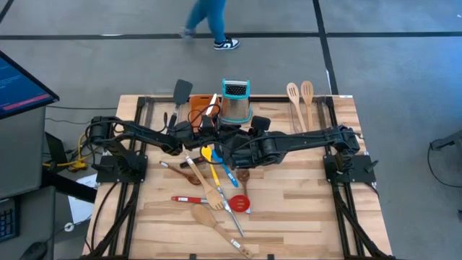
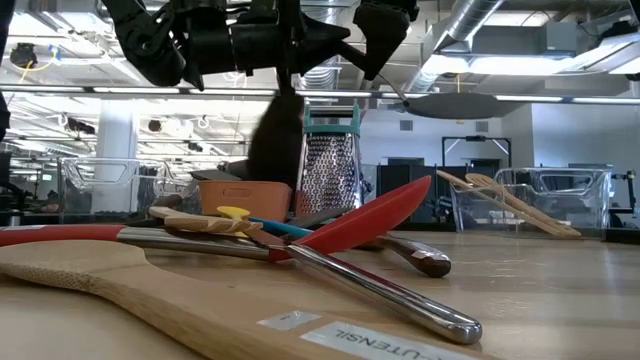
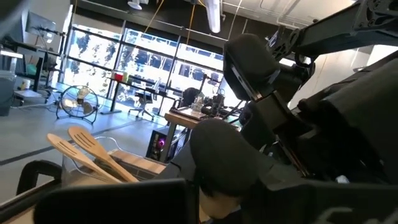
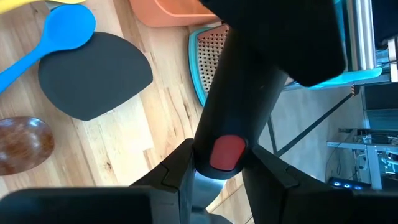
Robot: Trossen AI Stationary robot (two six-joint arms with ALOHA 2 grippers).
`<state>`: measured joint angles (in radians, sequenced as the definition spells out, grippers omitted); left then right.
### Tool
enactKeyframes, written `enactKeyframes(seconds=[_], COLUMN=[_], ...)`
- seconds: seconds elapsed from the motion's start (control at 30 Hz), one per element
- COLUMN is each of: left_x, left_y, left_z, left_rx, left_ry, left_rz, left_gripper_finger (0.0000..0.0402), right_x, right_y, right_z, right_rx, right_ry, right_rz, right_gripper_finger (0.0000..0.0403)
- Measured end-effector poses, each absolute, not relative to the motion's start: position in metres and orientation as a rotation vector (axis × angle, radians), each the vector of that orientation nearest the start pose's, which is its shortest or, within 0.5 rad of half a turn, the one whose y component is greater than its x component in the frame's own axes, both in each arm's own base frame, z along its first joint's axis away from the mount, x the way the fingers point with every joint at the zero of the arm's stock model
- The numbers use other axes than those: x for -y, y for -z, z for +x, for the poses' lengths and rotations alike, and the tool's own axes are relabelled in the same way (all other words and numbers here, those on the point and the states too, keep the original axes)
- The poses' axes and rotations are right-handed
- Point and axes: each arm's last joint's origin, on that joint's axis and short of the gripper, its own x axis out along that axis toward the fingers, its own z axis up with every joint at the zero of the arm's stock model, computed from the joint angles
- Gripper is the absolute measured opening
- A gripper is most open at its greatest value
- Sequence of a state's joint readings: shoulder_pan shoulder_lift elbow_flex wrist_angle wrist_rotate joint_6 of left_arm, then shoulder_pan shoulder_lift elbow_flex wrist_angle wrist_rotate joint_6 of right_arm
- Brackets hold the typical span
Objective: Pick & Place Kitchen Items
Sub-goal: Put the top right plastic spatula into the left transparent bin
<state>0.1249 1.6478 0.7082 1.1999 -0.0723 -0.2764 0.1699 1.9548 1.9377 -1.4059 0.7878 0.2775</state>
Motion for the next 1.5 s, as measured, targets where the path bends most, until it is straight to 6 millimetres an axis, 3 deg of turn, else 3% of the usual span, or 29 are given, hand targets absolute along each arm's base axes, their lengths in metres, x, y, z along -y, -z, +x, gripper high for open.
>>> enactKeyframes(seconds=[0.23, 0.63, 1.07, 1.33, 1.5], left_x=[-0.043, -0.043, -0.048, -0.057, -0.064], left_y=[-0.229, -0.227, -0.228, -0.231, -0.239], left_z=[0.324, 0.324, 0.323, 0.32, 0.314], left_rx=[0.281, 0.267, 0.277, 0.279, 0.297], left_ry=[-0.161, -0.166, -0.183, -0.164, -0.171], left_rz=[-0.249, -0.224, -0.227, -0.193, -0.182], left_gripper_finger=[0.003, 0.0026, 0.0025, 0.0025, 0.0023], right_x=[-0.044, -0.044, -0.047, -0.058, -0.063], right_y=[-0.317, -0.317, -0.315, -0.325, -0.335], right_z=[0.376, 0.376, 0.364, 0.352, 0.343], right_rx=[-1.187, -1.202, -1.327, -1.351, -1.306], right_ry=[0.668, 0.641, 0.596, 0.51, 0.525], right_rz=[-0.431, -0.458, -0.516, -0.424, -0.366], right_gripper_finger=[0.0108, 0.0157, 0.0267, 0.0261, 0.0212])
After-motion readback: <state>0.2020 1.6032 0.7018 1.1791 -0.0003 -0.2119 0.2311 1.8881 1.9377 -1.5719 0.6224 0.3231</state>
